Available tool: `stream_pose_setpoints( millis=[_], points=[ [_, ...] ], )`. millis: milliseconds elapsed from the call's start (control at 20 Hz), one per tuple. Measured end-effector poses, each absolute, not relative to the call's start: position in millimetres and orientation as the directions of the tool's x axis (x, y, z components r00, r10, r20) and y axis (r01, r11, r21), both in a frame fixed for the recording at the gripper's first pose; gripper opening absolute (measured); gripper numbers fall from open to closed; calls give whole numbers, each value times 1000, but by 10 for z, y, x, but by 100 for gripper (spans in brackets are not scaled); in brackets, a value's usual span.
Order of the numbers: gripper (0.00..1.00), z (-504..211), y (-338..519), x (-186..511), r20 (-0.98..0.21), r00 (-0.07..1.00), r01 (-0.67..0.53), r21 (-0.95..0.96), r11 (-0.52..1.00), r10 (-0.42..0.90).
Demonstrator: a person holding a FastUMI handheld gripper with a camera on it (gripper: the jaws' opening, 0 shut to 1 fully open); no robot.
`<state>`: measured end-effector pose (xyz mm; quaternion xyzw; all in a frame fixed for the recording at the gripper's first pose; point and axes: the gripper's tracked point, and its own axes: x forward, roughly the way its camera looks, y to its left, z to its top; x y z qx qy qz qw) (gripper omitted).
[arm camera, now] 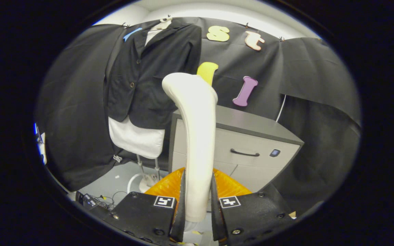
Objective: Iron the clothes twice with a garment steamer, once on the left side and once on the right side.
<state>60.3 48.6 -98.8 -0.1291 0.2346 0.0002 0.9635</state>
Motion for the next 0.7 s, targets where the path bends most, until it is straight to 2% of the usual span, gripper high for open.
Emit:
stream_pose_setpoints(
  millis=[450, 700],
  points=[
    [34, -1139, -482, 104, -479, 873, -12, -210, 978, -92],
    [34, -1420, -843, -71, -551, 830, -8, -172, 985, -90]
  ],
)
